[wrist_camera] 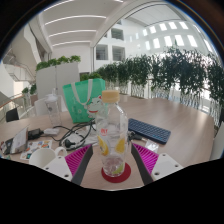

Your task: Pour water

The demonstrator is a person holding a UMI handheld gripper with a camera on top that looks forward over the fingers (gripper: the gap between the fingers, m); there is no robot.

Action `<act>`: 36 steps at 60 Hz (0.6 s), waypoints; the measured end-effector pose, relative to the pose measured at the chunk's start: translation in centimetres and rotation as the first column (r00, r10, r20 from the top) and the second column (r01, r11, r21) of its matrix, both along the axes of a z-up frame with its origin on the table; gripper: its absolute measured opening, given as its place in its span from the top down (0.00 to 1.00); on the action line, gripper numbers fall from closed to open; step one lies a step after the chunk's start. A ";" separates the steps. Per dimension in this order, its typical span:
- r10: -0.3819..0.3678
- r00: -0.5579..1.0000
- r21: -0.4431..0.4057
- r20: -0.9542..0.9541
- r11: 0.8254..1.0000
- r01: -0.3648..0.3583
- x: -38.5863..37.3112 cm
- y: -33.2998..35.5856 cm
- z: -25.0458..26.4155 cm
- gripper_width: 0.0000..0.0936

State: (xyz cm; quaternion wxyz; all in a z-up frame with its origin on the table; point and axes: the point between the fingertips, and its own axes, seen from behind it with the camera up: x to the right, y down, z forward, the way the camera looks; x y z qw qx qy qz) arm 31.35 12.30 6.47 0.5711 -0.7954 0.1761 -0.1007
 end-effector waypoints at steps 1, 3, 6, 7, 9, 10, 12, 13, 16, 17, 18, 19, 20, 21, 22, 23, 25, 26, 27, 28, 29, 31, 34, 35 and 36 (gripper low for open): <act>0.004 1.000 0.001 0.002 1.000 -0.004 -0.5 -0.6 0.6 0.09; 0.007 1.000 -0.006 0.005 1.000 -0.007 -1.3 -1.9 1.6 0.10; 0.009 1.000 -0.022 0.018 1.000 -0.008 -2.6 -4.4 2.7 0.10; 0.009 1.000 -0.027 0.026 1.000 -0.008 -3.1 -5.2 3.2 0.10; 0.009 0.999 -0.038 0.044 0.999 -0.008 -4.2 -6.9 4.3 0.11; 0.012 0.999 -0.041 0.050 0.999 -0.010 -4.7 -8.1 5.1 0.11; 0.011 0.998 -0.048 0.059 0.999 -0.008 -6.0 -9.5 5.8 0.11; 0.012 0.998 -0.050 0.063 0.999 -0.009 -6.8 -10.4 6.4 0.10; 0.013 0.998 -0.048 0.066 0.999 -0.009 -8.9 -12.9 8.3 0.11; 0.011 0.998 -0.046 0.065 0.999 -0.008 -9.7 -13.9 8.9 0.11; 0.008 0.998 -0.045 0.064 0.999 -0.006 -10.4 -14.8 9.6 0.11; 0.007 0.998 -0.044 0.063 0.999 -0.004 -11.2 -15.7 10.3 0.11; 0.005 0.998 -0.041 0.063 0.999 -0.002 -12.1 -16.8 11.0 0.11; 0.001 0.998 -0.036 0.062 0.999 0.001 -12.5 -17.1 11.4 0.11; -0.001 0.998 -0.031 0.062 1.000 0.003 -13.3 -18.0 12.0 0.11; -0.005 0.998 -0.026 0.062 1.000 0.006 -14.0 -18.9 12.7 0.10; -0.015 0.998 -0.016 0.063 1.000 0.016 -15.3 -20.5 14.0 0.10; -0.021 0.998 -0.012 0.061 1.000 0.022 -15.7 -21.4 14.8 0.10; -0.027 0.998 -0.010 0.057 1.000 0.028 -16.1 -21.8 15.0 0.10; -0.030 0.998 -0.009 0.051 0.999 0.031 -16.7 -22.5 15.5 0.10; -0.031 0.999 -0.009 0.044 0.999 0.032 -17.4 -23.2 16.0 0.10; -0.024 0.999 0.000 0.035 1.000 0.024 -18.8 -24.4 17.1 0.10; -0.022 0.999 0.012 0.032 1.000 0.021 -20.3 -26.1 18.5 0.10; -0.026 0.999 0.012 0.034 1.000 0.025 -20.8 -26.7 19.0 0.10; -0.030 0.999 0.012 0.038 0.999 0.030 -21.2 -27.2 19.5 0.10</act>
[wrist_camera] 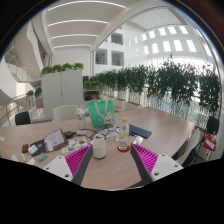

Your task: Pour water

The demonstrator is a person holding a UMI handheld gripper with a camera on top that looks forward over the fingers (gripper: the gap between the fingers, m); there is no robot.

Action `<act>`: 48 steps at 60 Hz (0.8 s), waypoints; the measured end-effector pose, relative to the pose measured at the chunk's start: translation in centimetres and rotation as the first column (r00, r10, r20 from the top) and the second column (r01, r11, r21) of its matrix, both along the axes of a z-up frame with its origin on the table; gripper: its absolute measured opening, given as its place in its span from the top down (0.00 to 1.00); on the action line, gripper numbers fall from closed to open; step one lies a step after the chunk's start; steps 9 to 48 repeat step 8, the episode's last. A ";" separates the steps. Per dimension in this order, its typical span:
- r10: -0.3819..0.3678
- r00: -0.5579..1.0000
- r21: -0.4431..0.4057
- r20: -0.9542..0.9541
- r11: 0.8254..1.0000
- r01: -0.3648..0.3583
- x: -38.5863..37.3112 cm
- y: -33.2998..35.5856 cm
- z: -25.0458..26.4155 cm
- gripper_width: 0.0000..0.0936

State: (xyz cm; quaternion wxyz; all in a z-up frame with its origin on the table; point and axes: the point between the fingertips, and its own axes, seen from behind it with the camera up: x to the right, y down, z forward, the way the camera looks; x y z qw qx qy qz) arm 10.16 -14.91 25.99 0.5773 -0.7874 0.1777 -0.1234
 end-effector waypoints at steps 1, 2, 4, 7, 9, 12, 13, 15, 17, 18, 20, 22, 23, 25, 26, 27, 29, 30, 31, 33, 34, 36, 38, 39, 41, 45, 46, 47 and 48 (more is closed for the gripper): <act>-0.005 1.000 0.000 0.004 1.000 0.005 -0.4 -0.6 0.5 0.10; -0.009 1.000 0.003 0.009 1.000 0.009 -0.6 -1.4 1.1 0.10; -0.010 1.000 0.010 0.016 1.000 0.010 -1.2 -2.2 1.9 0.10; -0.003 1.000 0.016 0.015 1.000 0.003 -2.5 -3.3 3.1 0.11; 0.002 1.000 0.015 0.013 1.000 -0.002 -2.6 -3.8 3.4 0.10; 0.002 1.000 0.015 0.013 1.000 -0.002 -2.6 -3.8 3.4 0.10; 0.002 1.000 0.015 0.013 1.000 -0.002 -2.6 -3.8 3.4 0.10; 0.002 1.000 0.015 0.013 1.000 -0.002 -2.6 -3.8 3.4 0.10; 0.002 1.000 0.015 0.013 1.000 -0.002 -2.6 -3.8 3.4 0.10; 0.002 1.000 0.015 0.013 1.000 -0.002 -2.6 -3.8 3.4 0.10; 0.002 1.000 0.015 0.013 1.000 -0.002 -2.6 -3.8 3.4 0.10; 0.002 1.000 0.015 0.013 1.000 -0.002 -2.6 -3.8 3.4 0.10; 0.002 1.000 0.015 0.013 1.000 -0.002 -2.6 -3.8 3.4 0.10; 0.002 1.000 0.015 0.013 1.000 -0.002 -2.6 -3.8 3.4 0.10; 0.002 1.000 0.015 0.013 1.000 -0.002 -2.6 -3.8 3.4 0.10; 0.002 1.000 0.015 0.013 1.000 -0.002 -2.6 -3.8 3.4 0.10; 0.002 1.000 0.015 0.013 1.000 -0.002 -2.6 -3.8 3.4 0.10; 0.002 1.000 0.015 0.013 1.000 -0.002 -2.6 -3.8 3.4 0.10; 0.002 1.000 0.015 0.013 1.000 -0.002 -2.6 -3.8 3.4 0.10; 0.002 1.000 0.015 0.013 1.000 -0.002 -2.6 -3.8 3.4 0.10; 0.002 1.000 0.015 0.013 1.000 -0.002 -2.6 -3.8 3.4 0.10; 0.002 1.000 0.015 0.013 1.000 -0.002 -2.6 -3.8 3.4 0.10; 0.002 1.000 0.015 0.013 1.000 -0.002 -2.6 -3.8 3.4 0.10; 0.002 1.000 0.015 0.013 1.000 -0.002 -2.6 -3.8 3.4 0.10; 0.002 1.000 0.015 0.013 1.000 -0.002 -2.6 -3.8 3.4 0.10; 0.002 1.000 0.015 0.013 1.000 -0.002 -2.6 -3.8 3.4 0.10; 0.002 1.000 0.015 0.013 1.000 -0.002 -2.6 -3.8 3.4 0.10; 0.002 1.000 0.015 0.013 1.000 -0.002 -2.6 -3.8 3.4 0.10; 0.002 1.000 0.015 0.013 1.000 -0.002 -2.6 -3.8 3.4 0.10</act>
